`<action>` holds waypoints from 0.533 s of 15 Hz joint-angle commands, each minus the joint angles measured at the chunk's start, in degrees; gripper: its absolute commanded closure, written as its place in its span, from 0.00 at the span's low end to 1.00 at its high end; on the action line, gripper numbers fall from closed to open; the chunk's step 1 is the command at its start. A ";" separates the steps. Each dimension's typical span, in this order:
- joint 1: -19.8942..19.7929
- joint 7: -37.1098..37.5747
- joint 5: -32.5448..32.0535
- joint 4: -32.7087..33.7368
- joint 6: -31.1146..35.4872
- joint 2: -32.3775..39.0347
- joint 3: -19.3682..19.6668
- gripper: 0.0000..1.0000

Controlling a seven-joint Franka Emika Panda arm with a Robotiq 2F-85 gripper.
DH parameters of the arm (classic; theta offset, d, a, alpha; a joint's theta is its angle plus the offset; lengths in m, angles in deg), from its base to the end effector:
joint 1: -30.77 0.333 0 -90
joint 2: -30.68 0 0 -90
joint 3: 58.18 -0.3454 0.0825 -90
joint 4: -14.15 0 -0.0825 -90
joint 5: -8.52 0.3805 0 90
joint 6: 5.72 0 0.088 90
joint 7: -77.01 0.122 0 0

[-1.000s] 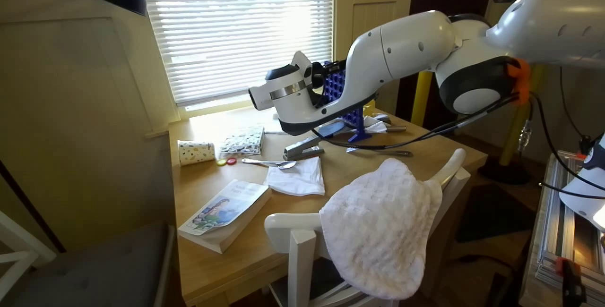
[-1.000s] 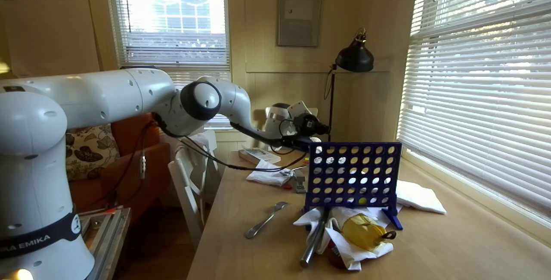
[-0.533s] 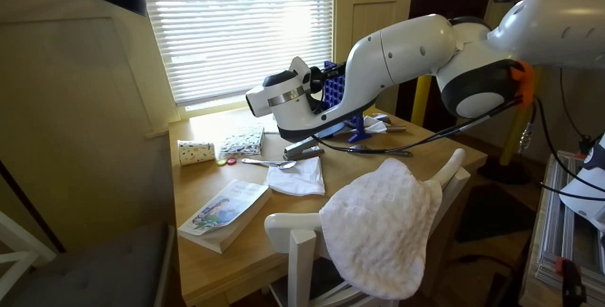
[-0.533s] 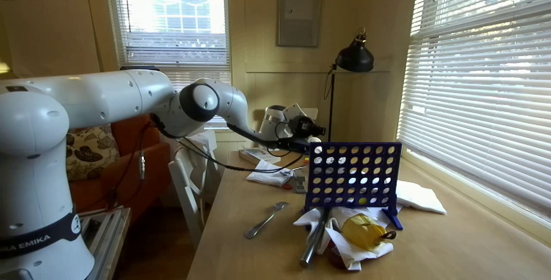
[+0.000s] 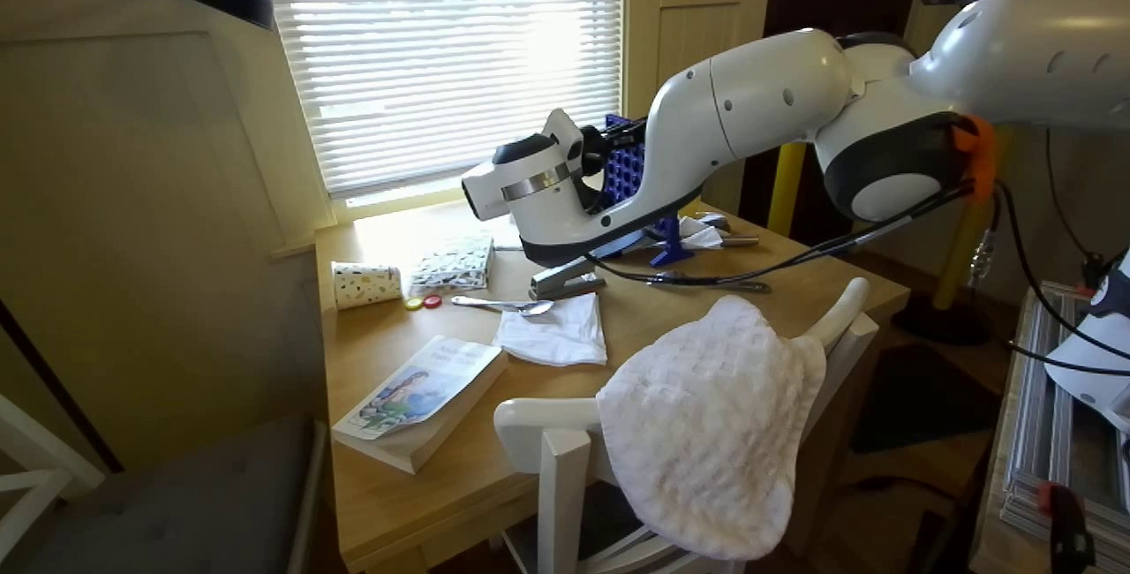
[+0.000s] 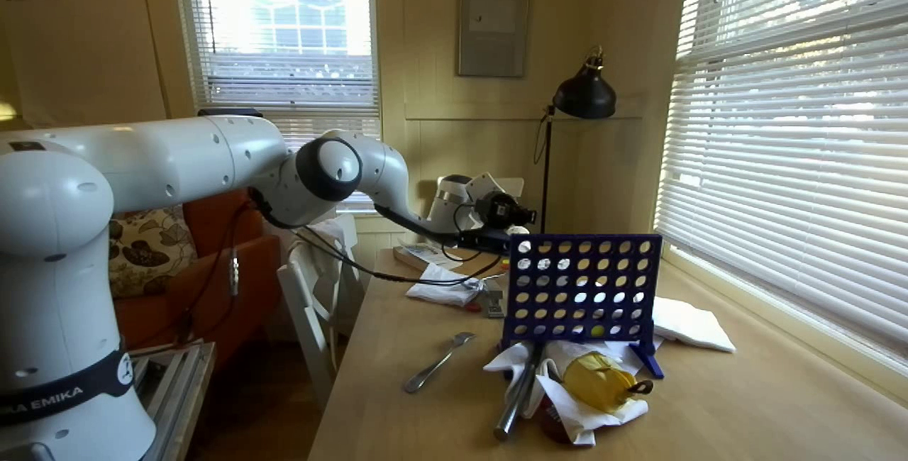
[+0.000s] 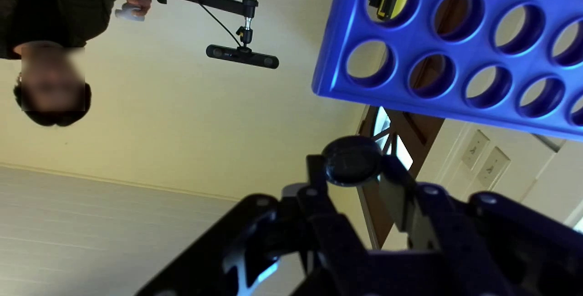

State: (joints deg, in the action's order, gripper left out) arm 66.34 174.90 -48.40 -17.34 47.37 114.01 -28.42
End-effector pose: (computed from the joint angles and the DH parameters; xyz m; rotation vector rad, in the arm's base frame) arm 0.7007 0.1961 0.2318 0.9600 -1.0737 0.9358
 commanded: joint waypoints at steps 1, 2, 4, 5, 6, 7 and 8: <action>0.27 2.54 0.23 -2.25 -0.74 -1.19 -0.07 0.90; 0.08 2.78 0.23 -2.58 -0.58 -1.43 -0.09 0.90; -0.13 3.29 0.27 -3.40 -0.51 -1.84 -0.11 0.90; -0.17 3.63 0.32 -4.07 -0.60 -2.13 -0.09 0.90; -0.15 4.09 0.40 -4.82 -0.74 -2.47 -0.10 0.90; -0.11 4.43 0.41 -5.58 -0.59 -2.77 -0.15 0.90; -0.02 4.53 0.25 -6.14 -0.46 -2.81 -0.12 0.90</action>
State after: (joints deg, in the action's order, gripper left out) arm 65.60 176.91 -48.40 -19.17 47.09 113.56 -28.24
